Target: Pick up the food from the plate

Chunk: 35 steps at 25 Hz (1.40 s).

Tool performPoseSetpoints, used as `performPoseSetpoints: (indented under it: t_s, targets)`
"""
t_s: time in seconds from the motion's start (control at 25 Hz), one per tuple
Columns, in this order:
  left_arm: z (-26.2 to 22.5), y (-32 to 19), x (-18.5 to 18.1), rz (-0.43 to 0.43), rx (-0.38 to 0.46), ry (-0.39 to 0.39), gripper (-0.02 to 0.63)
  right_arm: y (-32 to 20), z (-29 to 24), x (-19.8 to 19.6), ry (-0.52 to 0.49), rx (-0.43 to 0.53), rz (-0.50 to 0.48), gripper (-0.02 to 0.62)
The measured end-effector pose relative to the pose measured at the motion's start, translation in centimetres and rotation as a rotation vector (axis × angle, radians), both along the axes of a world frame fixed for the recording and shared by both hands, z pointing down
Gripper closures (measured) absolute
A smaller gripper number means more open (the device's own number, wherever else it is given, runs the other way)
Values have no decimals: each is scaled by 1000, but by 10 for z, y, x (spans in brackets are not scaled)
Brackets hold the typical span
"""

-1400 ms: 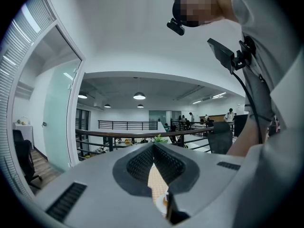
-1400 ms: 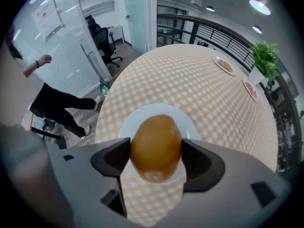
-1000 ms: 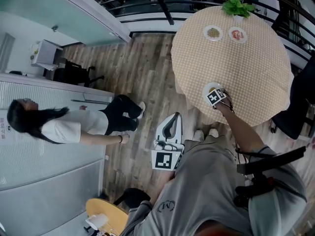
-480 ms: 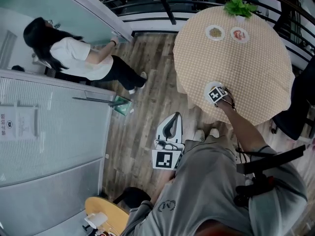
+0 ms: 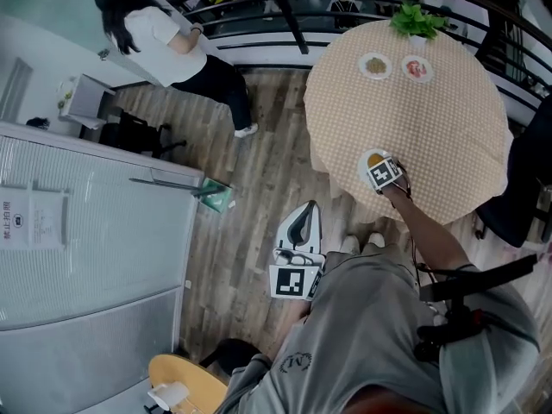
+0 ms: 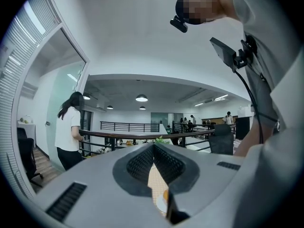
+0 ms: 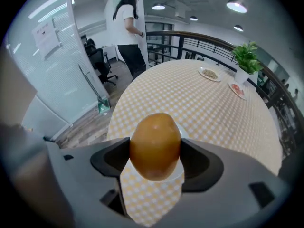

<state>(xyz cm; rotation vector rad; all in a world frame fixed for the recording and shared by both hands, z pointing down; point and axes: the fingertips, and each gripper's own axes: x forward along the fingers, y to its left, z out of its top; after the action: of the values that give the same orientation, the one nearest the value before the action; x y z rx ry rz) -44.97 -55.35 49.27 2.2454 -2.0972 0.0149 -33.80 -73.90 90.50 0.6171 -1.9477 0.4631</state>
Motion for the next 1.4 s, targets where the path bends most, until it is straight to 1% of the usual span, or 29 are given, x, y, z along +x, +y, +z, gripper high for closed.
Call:
performPoseSetpoints:
  t_s: [0.12,0.2,0.32,0.44,0.64,0.92,1.12,1.2,1.28,1.32,1.4]
  targets:
    - [-1,-4,5,18,7,6,597,-4,-33,1,-67,6,69,270]
    - [1,-4,7,30,-1,4,597,-7,-60,1,-113,33,93,270]
    - [-1,-4,9,49,9,6,597,-9,-107,-6,-196,102,86,270]
    - [-2,-11,11,74,17,15,597,-10,-166,-8,-278,182,76,270]
    - [-11,-29,13,129,50,-4,597,-6,-267,1,-454,294,99,270]
    - [-38,-50,15,179,118,-22,597,31,-400,19,-679,495,47,270]
    - [-58,-54,24,203,154,-28,597,70,-491,48,-836,651,19,270]
    - [-59,-54,28,212,161,-32,597,83,-516,60,-868,731,8,270]
    - [-60,-55,30,220,171,-39,597,89,-530,67,-870,794,-6,269]
    - [-61,-55,30,220,173,-39,597,90,-532,68,-864,809,-12,269]
    - [-62,-55,29,214,174,-31,597,87,-524,66,-847,798,-12,270]
